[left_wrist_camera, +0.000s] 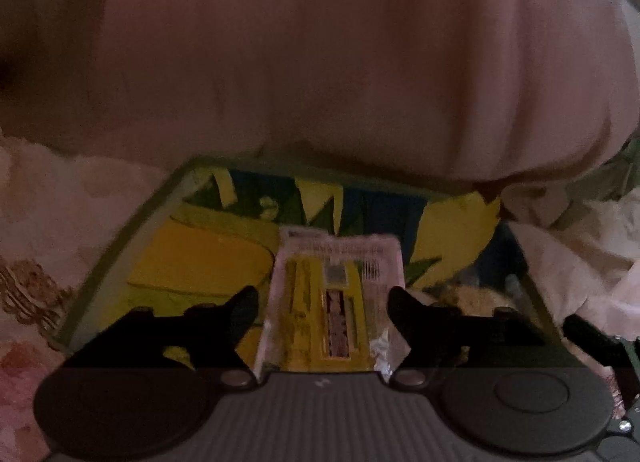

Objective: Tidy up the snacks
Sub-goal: 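Lower both bars into the box and open both grippers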

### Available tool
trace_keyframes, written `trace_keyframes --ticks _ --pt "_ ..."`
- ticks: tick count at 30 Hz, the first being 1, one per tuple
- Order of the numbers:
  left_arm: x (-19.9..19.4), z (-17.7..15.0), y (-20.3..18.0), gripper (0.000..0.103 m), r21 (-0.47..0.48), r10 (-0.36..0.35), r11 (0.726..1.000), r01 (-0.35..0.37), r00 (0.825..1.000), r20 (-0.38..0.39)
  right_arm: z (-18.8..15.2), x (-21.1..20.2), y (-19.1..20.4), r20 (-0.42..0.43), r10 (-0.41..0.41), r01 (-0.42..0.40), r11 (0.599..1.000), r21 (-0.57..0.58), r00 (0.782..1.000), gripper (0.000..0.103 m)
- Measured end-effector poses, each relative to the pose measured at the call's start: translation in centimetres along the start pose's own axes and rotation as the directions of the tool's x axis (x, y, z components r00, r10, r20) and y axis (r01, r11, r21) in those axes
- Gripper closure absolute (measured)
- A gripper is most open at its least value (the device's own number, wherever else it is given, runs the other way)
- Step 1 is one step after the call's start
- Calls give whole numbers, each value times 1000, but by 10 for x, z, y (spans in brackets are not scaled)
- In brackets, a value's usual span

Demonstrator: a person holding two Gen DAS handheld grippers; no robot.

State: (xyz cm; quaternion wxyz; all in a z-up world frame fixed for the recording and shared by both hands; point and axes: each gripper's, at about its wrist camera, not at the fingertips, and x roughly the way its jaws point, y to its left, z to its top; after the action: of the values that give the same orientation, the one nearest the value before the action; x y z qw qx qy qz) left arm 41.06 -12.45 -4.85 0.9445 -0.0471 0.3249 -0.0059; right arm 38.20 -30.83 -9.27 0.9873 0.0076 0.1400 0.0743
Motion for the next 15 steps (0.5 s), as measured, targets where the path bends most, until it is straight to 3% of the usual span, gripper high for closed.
trace_keyframes --ticks 8,15 --pt "-60 20 11 3 -42 4 999 1 993 121 30 -61 -11 136 -31 23 998 60 990 1" --pt "-123 27 27 1 -63 5 998 7 981 196 47 -116 -3 226 -36 32 999 25 974 1"
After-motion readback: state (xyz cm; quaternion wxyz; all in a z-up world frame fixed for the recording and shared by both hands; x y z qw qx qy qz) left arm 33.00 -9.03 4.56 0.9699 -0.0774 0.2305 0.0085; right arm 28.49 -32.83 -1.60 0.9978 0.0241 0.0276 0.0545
